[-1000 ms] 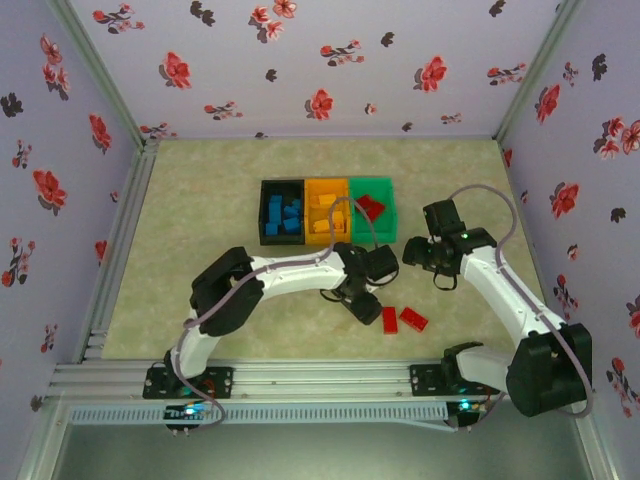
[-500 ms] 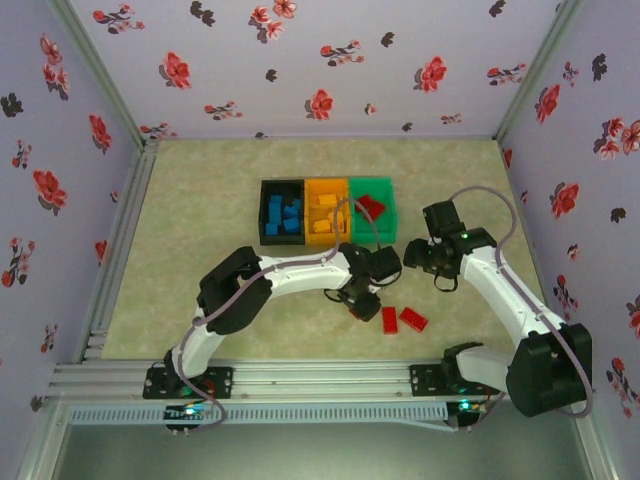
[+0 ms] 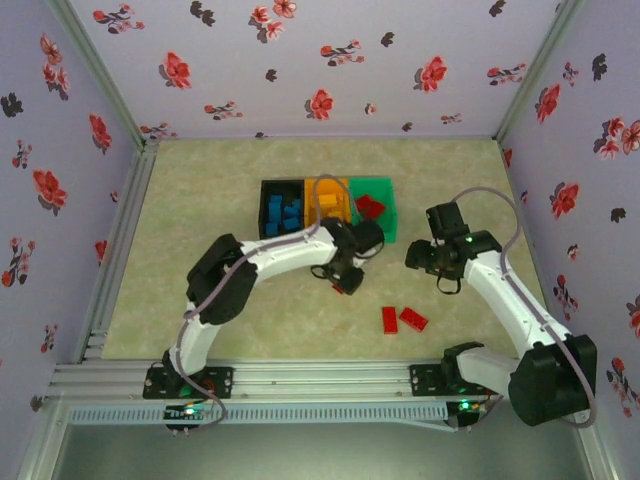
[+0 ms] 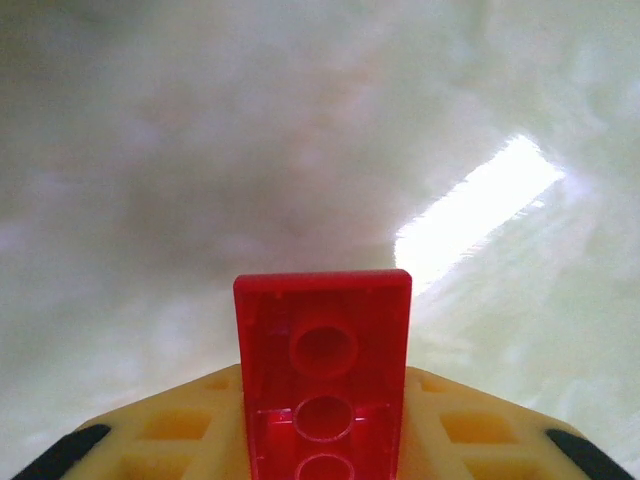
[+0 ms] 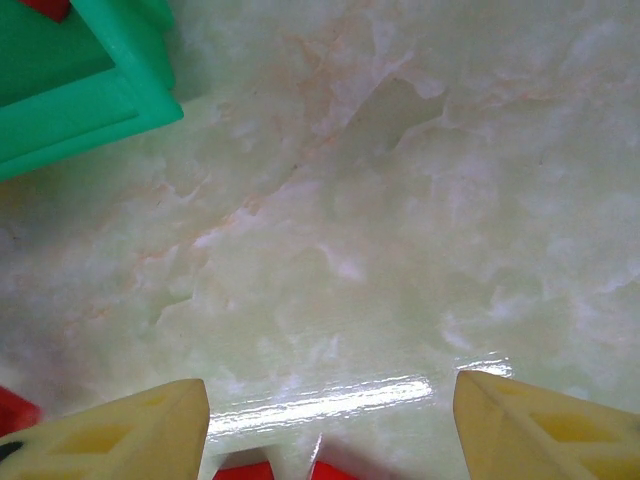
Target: Sort the legos into containers by color
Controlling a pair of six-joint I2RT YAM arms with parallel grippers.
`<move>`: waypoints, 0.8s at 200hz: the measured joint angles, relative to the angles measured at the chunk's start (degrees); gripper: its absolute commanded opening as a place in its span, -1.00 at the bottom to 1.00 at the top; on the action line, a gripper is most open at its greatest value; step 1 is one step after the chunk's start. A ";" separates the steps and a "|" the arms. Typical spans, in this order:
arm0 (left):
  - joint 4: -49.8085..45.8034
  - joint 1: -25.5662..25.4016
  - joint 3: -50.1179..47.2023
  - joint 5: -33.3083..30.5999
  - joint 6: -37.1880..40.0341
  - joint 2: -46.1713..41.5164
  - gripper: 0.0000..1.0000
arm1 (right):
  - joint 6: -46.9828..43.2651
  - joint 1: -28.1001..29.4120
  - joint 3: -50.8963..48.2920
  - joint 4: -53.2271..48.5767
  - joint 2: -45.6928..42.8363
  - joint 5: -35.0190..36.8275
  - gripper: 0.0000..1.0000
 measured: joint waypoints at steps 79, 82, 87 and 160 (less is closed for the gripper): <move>-5.95 8.52 21.38 -3.80 3.82 -0.52 -0.30 | 0.00 0.00 0.00 -0.24 -1.42 -0.07 0.31; -5.99 8.59 22.51 -3.82 3.85 -0.07 -0.30 | 0.00 0.00 0.00 -0.24 -1.49 -0.07 0.31; -5.92 8.68 24.39 -3.98 3.93 0.87 -0.30 | 0.00 0.00 0.00 -0.26 -1.64 -0.07 0.31; 1.49 9.27 36.46 -6.29 2.05 14.97 -0.21 | 0.02 0.00 0.00 -1.40 -4.66 -0.09 0.31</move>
